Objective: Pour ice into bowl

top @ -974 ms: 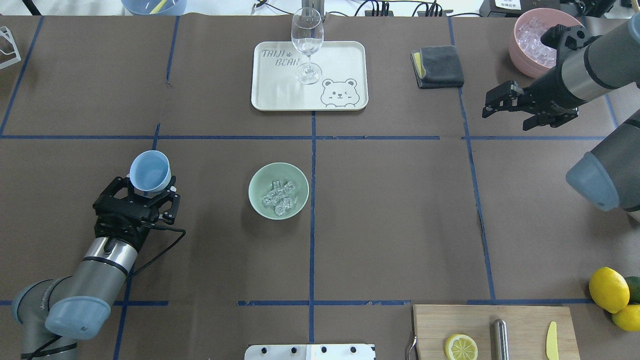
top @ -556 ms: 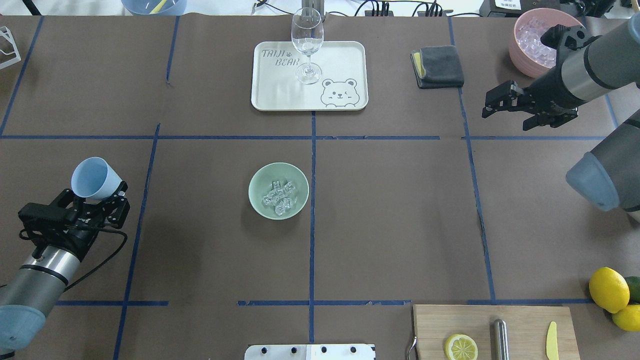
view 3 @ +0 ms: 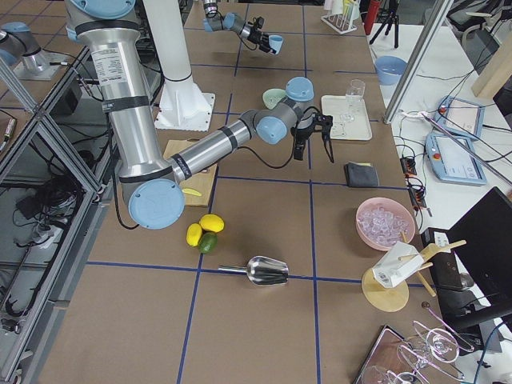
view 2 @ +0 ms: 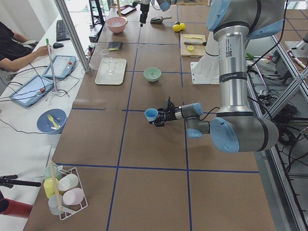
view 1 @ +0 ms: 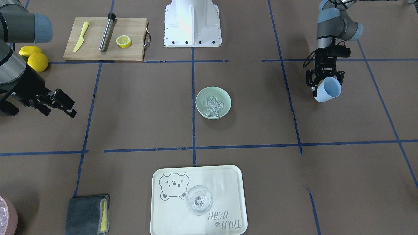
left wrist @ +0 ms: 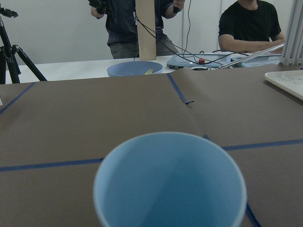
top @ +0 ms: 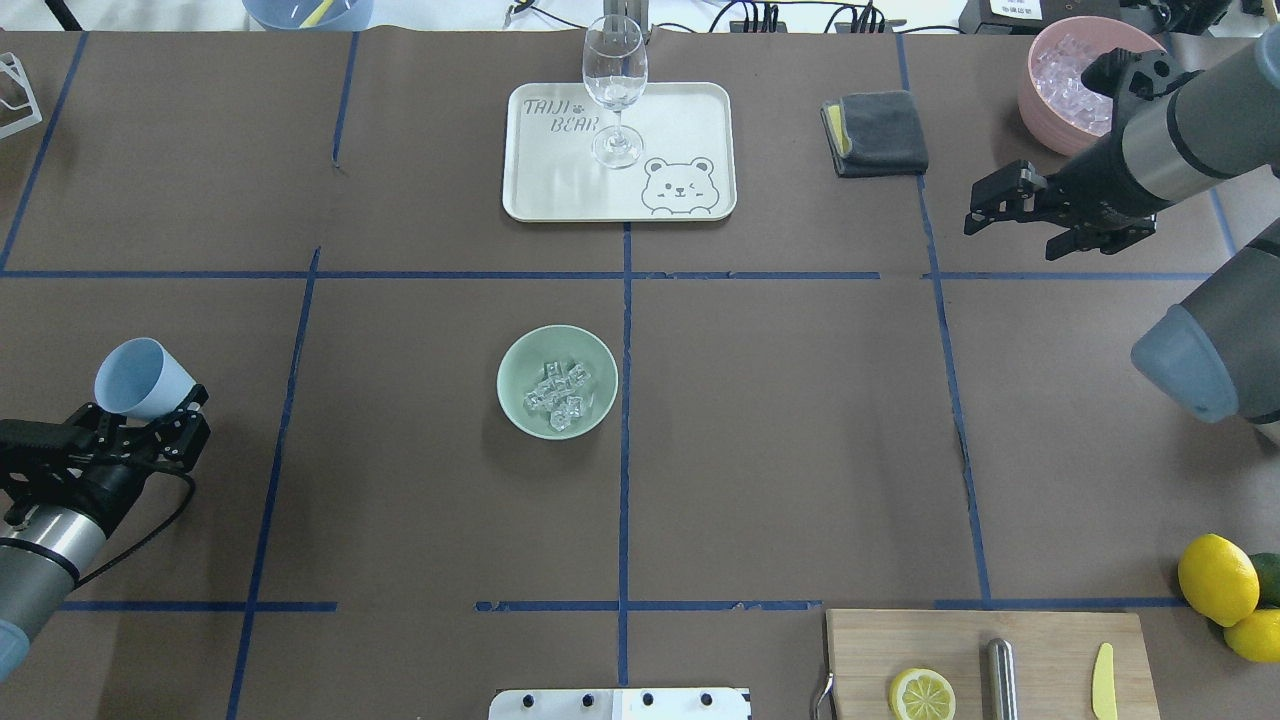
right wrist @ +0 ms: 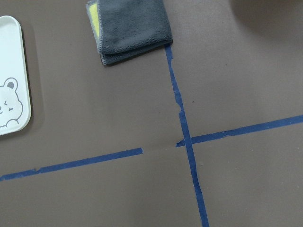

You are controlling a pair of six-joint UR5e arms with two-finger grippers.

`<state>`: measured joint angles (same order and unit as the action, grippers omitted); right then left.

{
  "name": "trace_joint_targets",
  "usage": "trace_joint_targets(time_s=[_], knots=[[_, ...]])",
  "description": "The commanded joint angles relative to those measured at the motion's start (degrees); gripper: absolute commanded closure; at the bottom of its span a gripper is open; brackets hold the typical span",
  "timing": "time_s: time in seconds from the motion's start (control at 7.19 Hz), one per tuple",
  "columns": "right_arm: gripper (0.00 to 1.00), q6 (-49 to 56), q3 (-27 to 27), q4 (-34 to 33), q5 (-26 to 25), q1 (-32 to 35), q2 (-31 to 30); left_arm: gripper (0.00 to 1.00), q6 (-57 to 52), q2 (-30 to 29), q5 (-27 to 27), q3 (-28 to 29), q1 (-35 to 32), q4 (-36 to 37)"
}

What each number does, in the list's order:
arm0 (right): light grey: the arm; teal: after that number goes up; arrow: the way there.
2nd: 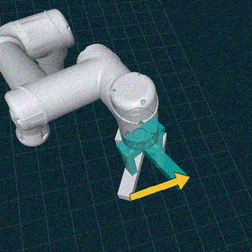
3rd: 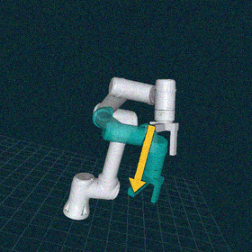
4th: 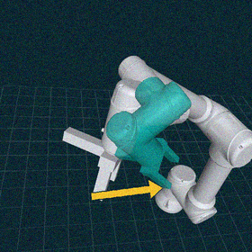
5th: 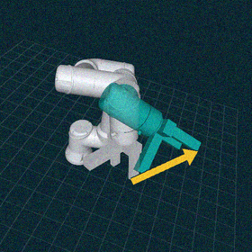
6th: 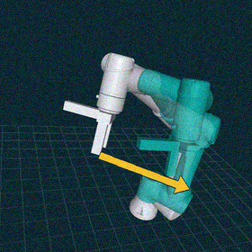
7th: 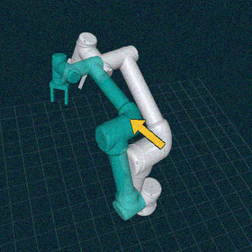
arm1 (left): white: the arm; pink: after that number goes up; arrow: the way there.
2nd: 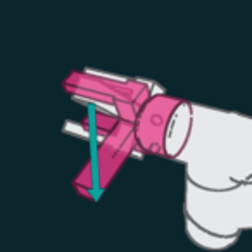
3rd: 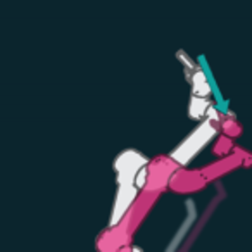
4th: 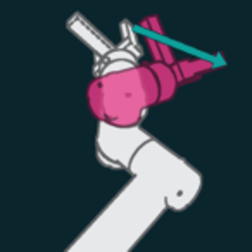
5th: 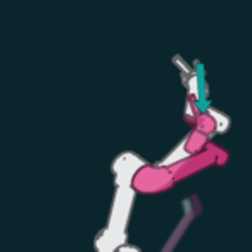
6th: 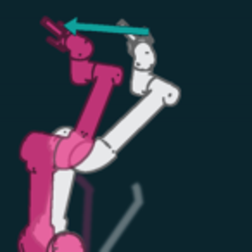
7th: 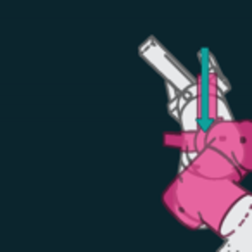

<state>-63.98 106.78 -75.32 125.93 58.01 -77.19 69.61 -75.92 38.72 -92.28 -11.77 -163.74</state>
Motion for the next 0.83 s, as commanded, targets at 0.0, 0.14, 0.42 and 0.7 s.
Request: trace_joint_targets(time_s=[0.0,0.14,0.42,0.7], knots=[[0.00,0.00,0.27,0.00,-0.16,-0.01,0.03,1.00,1.49,1.12,0.13,0.00,-0.19,-0.43],[0.00,0.00,0.27,0.00,-0.07,-0.01,0.03,1.00,1.49,1.12,-3.53,0.86,-0.27,-0.44],[0.00,0.00,0.27,0.00,-0.07,-0.01,0.03,1.00,1.49,0.69,-9.08,2.28,-0.19,-0.70],[0.00,-0.09,0.27,0.00,-0.07,-0.01,-0.06,1.00,1.66,-0.37,-9.28,4.29,-0.01,-0.61]])
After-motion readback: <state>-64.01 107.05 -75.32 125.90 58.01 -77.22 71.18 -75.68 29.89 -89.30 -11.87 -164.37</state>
